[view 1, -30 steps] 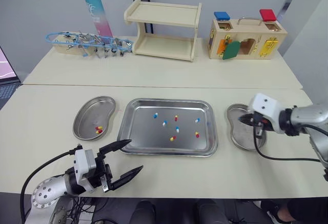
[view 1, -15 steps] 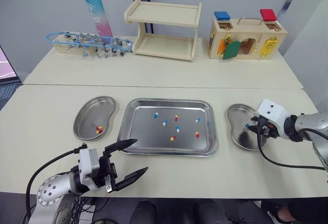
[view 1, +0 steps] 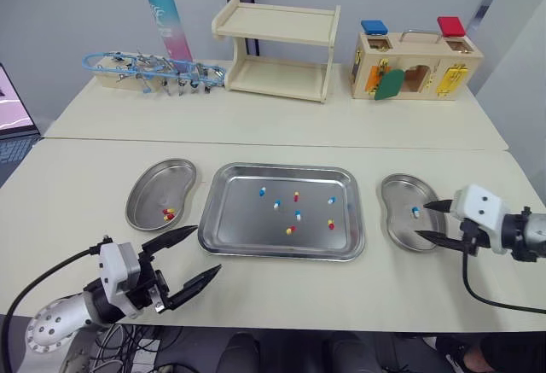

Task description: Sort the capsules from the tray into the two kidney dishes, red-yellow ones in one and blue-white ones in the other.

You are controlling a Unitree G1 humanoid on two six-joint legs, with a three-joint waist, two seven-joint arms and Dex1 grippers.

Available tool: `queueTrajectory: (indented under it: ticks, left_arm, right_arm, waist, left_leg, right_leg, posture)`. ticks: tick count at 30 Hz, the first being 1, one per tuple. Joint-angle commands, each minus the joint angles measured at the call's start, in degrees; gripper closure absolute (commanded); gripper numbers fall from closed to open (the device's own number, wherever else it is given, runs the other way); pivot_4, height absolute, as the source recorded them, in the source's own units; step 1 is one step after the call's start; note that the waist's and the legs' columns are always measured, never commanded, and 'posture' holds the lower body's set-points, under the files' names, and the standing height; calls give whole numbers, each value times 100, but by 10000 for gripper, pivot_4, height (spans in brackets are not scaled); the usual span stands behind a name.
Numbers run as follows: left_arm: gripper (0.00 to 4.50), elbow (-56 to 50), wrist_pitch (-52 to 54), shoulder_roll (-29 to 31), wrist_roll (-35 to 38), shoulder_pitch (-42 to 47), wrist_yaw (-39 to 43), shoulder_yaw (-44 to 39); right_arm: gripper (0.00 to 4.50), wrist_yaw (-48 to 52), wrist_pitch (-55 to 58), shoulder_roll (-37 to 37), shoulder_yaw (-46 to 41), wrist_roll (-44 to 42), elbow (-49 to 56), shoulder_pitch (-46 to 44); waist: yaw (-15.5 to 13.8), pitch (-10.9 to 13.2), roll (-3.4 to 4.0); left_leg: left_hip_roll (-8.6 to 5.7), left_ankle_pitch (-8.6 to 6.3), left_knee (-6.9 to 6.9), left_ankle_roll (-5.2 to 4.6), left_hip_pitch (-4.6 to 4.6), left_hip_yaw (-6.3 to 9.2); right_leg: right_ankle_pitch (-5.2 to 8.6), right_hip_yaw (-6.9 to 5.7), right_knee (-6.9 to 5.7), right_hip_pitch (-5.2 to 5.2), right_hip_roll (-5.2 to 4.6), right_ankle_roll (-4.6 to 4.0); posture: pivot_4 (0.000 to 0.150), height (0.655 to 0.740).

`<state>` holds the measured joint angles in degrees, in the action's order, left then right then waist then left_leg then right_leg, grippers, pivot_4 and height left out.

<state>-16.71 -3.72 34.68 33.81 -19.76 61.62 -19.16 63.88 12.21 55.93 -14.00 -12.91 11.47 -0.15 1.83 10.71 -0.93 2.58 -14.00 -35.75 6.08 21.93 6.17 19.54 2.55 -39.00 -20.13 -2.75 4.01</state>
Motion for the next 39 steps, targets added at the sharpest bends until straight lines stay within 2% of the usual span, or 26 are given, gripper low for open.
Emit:
queueTrajectory:
  ticks: [1,7,13,18,25,28,30,31,39]
  left_arm:
    - [0,-107,108,133,119,-10,-85,-290]
    - [0,9,176,136,87,8,-153,-385]
    - [0,149,258,176,48,-68,-168,-522]
    - [0,377,493,223,95,-133,-467,-973]
    - [0,1863,958,793,-540,-394,-1239,-1982]
    - [0,2231,840,919,-581,-372,-1196,-2227]
    - [0,2366,928,1007,-417,-361,-1070,-2467]
    - [0,2405,962,1042,-359,-369,-991,-2549]
    - [0,2717,936,1306,-448,-276,-836,-2819]
  right_arm:
    - [13940,249,-503,7,-601,-342,-221,209]
    - [13940,473,-1019,87,-1065,-405,-946,630]
    - [13940,440,-1183,57,-1169,-449,-1198,798]
    - [13940,423,-1387,108,-1322,-392,-1562,929]
    - [13940,316,-1772,131,-1391,-275,-2088,1002]
    - [8644,314,-1809,141,-1314,-252,-2176,975]
    - [2165,353,-1751,155,-1257,-251,-2211,958]
    - [400,368,-1740,160,-1239,-249,-2229,951]
    - [400,378,-1689,147,-1087,-239,-2260,850]
  waist:
    - [0,0,-1]
    - [0,0,-1]
    - [16,0,1]
    - [6,0,0]
    - [28,0,-1]
    - [26,0,-1]
    - [21,0,-2]
    - [20,0,-3]
    - [15,0,-2]
  left_leg:
    - [0,0,0,0,0,0]
    - [0,0,1,0,0,-1]
    - [0,0,1,0,-5,-4]
    - [0,0,1,0,-4,-3]
    - [0,0,2,-1,-7,-4]
    - [0,0,3,0,-6,-5]
    - [0,0,3,0,-6,-5]
    - [0,0,3,0,-6,-4]
    - [0,0,4,0,-6,-5]
  right_leg:
    - [0,0,0,0,0,0]
    - [0,1,1,1,0,0]
    - [0,4,0,2,1,0]
    - [0,4,0,2,1,0]
    - [1,4,0,1,2,0]
    - [1,6,0,0,1,0]
    - [1,5,0,0,1,-1]
    - [1,4,0,1,1,-1]
    - [1,4,0,1,0,-1]
  posture:
    - [1500,7400]
    - [1500,7400]
    - [1500,7400]
    - [1500,7400]
    - [1500,7400]
    - [1500,7400]
    - [1500,7400]
    - [1500,7400]
    - [1500,7400]
